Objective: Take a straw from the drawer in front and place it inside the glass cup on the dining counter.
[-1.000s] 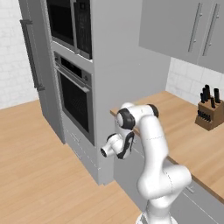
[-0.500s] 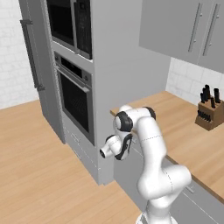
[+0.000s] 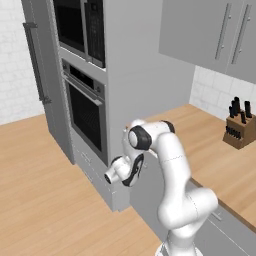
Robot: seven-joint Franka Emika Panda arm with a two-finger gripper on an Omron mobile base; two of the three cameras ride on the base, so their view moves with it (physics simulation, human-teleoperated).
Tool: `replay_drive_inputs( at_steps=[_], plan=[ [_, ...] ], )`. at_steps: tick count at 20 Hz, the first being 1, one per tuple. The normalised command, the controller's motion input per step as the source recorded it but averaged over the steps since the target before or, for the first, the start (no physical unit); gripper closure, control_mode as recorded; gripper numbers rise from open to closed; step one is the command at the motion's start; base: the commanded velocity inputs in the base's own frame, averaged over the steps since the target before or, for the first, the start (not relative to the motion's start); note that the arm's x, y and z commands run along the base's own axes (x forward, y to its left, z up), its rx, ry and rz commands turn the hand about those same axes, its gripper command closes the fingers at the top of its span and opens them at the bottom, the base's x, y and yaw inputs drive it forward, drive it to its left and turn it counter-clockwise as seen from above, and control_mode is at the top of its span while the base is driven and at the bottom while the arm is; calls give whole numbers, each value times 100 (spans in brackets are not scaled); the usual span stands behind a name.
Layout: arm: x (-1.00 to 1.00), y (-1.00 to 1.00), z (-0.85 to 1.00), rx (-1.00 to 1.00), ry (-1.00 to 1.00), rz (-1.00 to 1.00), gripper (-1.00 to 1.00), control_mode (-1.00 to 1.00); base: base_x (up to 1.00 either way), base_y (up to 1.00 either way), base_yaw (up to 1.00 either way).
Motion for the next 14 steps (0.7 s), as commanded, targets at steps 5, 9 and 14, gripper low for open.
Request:
replay_drive_inputs(
  at_steps=[5,9,14],
  plan=[
    [-47,100,0,0,-6,0,100,-100,0,0,0],
    [-44,100,0,0,-2,0,100,-100,0,0,0],
    [-37,100,1,0,0,0,100,-100,0,0,0]
  ],
)
